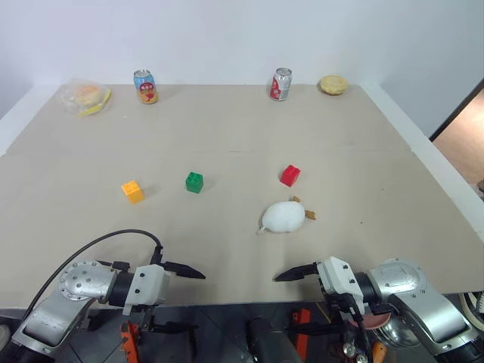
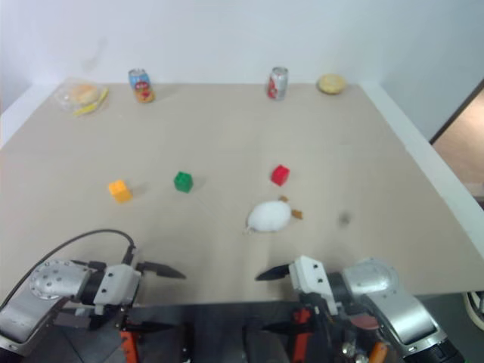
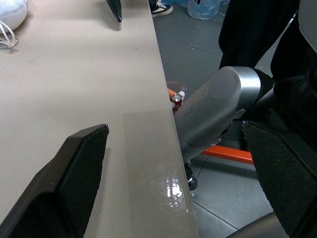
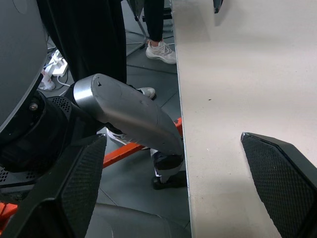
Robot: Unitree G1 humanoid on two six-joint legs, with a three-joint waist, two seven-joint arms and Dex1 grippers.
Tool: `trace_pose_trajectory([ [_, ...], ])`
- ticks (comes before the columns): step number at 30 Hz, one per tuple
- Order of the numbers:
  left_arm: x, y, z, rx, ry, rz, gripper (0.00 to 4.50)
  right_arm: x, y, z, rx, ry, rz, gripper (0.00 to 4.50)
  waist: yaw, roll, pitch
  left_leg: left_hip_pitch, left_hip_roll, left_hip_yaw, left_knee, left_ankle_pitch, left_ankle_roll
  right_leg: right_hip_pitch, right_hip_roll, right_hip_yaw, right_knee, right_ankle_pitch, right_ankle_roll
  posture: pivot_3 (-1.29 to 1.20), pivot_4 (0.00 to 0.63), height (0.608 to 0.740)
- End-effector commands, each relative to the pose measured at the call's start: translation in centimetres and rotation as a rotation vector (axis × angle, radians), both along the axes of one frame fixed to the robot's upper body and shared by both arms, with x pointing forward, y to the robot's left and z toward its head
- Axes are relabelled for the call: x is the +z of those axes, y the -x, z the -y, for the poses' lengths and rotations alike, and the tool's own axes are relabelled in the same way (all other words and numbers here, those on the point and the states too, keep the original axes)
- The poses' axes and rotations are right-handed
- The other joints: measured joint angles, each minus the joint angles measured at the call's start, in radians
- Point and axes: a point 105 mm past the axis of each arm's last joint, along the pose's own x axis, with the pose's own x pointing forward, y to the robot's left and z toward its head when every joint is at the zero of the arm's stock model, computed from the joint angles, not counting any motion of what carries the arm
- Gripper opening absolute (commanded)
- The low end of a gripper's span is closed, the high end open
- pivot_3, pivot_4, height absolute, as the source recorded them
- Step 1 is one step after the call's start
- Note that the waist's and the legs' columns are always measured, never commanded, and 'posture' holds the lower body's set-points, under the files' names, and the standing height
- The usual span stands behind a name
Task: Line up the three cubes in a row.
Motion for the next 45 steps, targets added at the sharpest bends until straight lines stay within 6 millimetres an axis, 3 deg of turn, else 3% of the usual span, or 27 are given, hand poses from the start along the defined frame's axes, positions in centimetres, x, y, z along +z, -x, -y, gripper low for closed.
trace_pose_trajectory([
  [1,0.4,0.3,0.0,-0.034,0.004,0.036,4.46,0.4,0.1,-0.1,0.013,-0.021,0.025,4.5,0.001,0.0,0.0,0.0,0.0,0.0,0.0,0.0,0.0,0.0,0.0,0.0,0.0,0.0,0.0,0.0,0.15,0.733],
  [13,1.1,0.9,0.0,-0.087,0.033,0.007,4.46,0.9,0.1,-0.5,0.015,-0.056,0.019,4.5,0.003,0.0,0.0,0.0,0.0,0.0,0.0,0.0,0.0,0.003,0.0,0.0,0.0,0.0,0.0,0.0,0.15,0.733],
  [16,2.7,-0.7,0.0,-0.012,0.084,0.012,4.46,3.1,-0.4,-0.8,-0.032,-0.138,0.009,4.5,0.003,0.0,0.0,0.0,0.0,0.0,0.0,0.0,0.0,0.003,0.0,0.0,0.0,0.0,0.0,0.0,0.15,0.733],
  [19,5.8,-3.9,0.0,0.12,0.183,0.016,4.46,6.0,-1.9,-0.7,-0.114,-0.211,0.033,4.5,0.008,0.0,0.0,-0.001,0.0,-0.002,0.001,0.0,0.001,0.003,0.0,-0.002,0.002,0.0,0.0,0.0,0.15,0.733],
  [23,9.4,-7.2,0.9,0.24,0.329,0.039,4.46,9.2,-5.7,0.3,-0.307,-0.254,0.087,4.5,0.009,0.0,0.001,0.001,0.0,-0.004,0.005,0.001,0.002,0.008,0.001,-0.003,0.001,0.0,0.001,0.0,0.15,0.733],
  [28,10.1,-8.0,3.4,0.297,0.442,0.035,4.46,8.5,-10.7,2.5,-0.596,-0.155,0.078,4.5,0.011,0.0,0.0,0.002,-0.002,-0.005,0.005,0.001,0.002,0.012,0.0,-0.003,0.001,0.001,0.002,0.0,0.15,0.733],
  [35,9.8,-8.0,5.9,0.298,0.502,0.019,4.46,5.9,-13.0,2.9,-0.708,-0.102,0.034,4.5,0.015,0.0,0.001,0.0,-0.004,-0.013,-0.001,0.0,0.003,0.011,0.004,-0.003,0.001,-0.002,0.005,0.0,0.15,0.733],
  [36,9.7,-8.0,6.1,0.294,0.5,0.026,4.5,5.5,-13.0,2.9,-0.705,-0.101,0.015,3.96,0.015,0.0,0.0,-0.001,-0.004,-0.014,-0.001,0.0,0.003,0.011,0.005,-0.004,0.001,-0.002,0.005,0.0,0.15,0.733],
  [45,10.4,-9.2,6.5,0.331,0.539,0.078,4.5,4.4,-12.4,2.7,-0.682,-0.074,-0.058,0.95,0.016,0.0,0.0,0.0,-0.004,-0.016,0.005,0.001,0.003,0.015,0.005,-0.005,0.001,0.0,0.005,0.0,0.15,0.733],
])
